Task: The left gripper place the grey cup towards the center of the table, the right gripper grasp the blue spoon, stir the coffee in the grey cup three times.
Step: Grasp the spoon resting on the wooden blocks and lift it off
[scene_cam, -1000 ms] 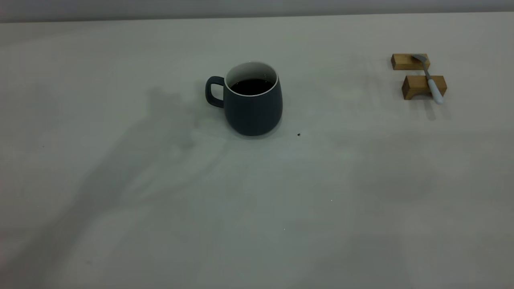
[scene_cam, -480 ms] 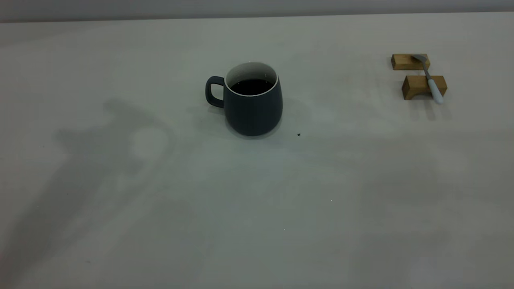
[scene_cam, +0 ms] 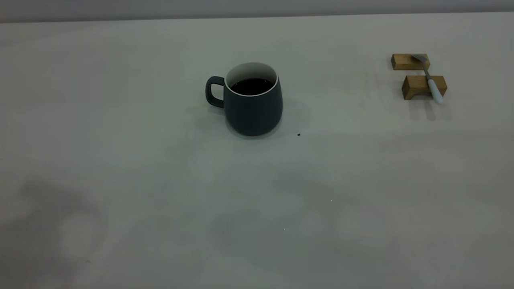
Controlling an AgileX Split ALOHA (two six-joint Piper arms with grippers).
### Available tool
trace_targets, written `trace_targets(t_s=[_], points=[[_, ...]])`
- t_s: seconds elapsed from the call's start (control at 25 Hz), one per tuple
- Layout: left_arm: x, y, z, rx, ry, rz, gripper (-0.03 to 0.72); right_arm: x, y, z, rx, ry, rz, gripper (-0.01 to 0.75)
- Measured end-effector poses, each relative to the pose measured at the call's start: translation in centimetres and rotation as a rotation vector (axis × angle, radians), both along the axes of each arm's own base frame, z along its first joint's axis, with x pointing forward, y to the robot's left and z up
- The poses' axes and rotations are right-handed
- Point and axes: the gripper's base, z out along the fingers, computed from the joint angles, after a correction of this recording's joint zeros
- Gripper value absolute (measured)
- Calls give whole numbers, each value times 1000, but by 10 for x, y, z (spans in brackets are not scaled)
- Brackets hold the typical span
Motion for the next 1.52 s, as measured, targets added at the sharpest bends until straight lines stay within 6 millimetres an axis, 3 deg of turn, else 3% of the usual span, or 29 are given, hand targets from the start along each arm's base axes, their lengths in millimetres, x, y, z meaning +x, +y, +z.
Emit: trace_targets(t_s=[0.28, 0.44, 0.64, 0.88, 1.52], points=[[-82, 41, -29, -93, -98, 240, 352, 0, 0, 0, 0, 0, 0, 240], [-121, 48, -37, -128, -246, 313, 352, 0, 0, 0, 0, 0, 0, 240], [-152, 49, -45, -178, -400, 357, 352, 0, 0, 0, 0, 0, 0, 240], [-166, 50, -61, -187, -482, 389, 352, 0, 0, 0, 0, 0, 0, 240], [-184, 49, -65, -215, -618, 375, 352, 0, 0, 0, 0, 0, 0, 240]])
